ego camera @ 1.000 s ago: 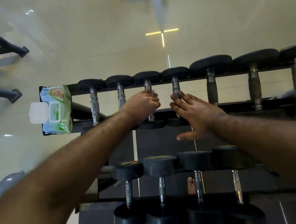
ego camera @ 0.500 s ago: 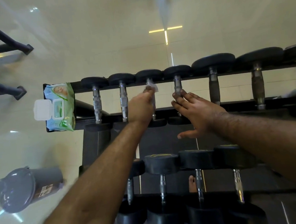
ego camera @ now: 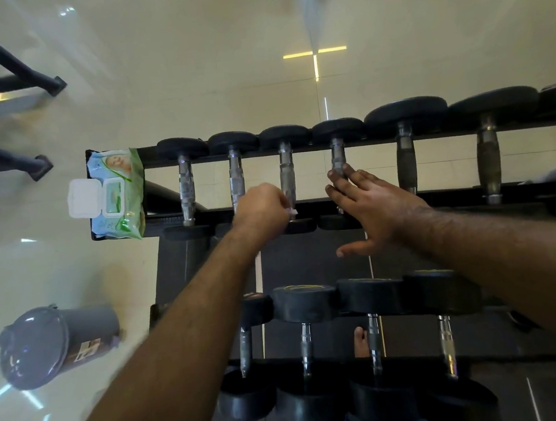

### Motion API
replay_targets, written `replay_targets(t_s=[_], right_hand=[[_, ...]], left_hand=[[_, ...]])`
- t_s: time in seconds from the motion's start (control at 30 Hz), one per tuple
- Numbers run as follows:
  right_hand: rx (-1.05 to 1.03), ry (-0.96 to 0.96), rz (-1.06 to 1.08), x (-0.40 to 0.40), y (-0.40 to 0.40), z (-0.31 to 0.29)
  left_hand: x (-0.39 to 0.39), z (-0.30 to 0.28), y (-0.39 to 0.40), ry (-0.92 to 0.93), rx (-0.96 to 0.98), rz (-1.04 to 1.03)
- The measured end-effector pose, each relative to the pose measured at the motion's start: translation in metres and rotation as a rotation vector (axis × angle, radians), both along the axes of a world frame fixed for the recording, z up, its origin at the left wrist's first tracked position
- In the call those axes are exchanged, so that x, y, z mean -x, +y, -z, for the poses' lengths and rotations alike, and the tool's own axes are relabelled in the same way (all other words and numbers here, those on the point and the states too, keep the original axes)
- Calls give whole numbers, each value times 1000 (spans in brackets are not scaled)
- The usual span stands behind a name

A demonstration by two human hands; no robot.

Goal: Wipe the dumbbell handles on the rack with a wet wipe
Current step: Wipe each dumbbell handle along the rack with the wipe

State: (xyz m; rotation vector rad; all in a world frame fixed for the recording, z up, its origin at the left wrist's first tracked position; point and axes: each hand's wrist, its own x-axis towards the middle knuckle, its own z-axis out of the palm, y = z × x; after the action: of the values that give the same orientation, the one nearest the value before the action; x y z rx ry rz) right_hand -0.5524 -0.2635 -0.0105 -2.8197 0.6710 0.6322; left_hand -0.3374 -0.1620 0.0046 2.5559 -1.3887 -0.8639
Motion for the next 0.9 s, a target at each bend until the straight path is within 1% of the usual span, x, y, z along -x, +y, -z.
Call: replay_targets(t_s=[0.07,0.17,0.2,0.27,0.33,0.4,0.43,0.47,0.53,0.6,0.67,0.8,0.9], right_hand=[[15,14,1,0,1,0],[24,38,2,-1,2,0],[20,41,2,-2,2,-2],[19,58,2,-1,1,-4],[35,54,-3,-1,4,-8],[95,-20,-13,-1,11,-11],[129,-73,-24,-6,17,-14],[150,-126,-35,-14,26,-16],[130,-184,-67,-39,45,-18],[101,-165,-79,-73,62,-20],[105,-123,-43,-106,74,-16],[163,-12,71,-142,83,-5],[185,-39,112,-147,86,0]], left_hand=[[22,1,2,17,56,-29],[43,-5,2,155,148,-10],[42,-8,3,206,180,-50],[31,-15,7,290,297,-225],[14,-22,16,390,447,-473],[2,-31,26,617,574,-766],[-2,-34,31,716,626,-880],[-6,-35,35,762,660,-960],[-13,-30,42,794,710,-1085],[-20,-26,49,818,785,-1190],[-25,-25,56,813,844,-1247],[-28,-40,77,788,916,-1249],[-31,-53,90,794,949,-1211]])
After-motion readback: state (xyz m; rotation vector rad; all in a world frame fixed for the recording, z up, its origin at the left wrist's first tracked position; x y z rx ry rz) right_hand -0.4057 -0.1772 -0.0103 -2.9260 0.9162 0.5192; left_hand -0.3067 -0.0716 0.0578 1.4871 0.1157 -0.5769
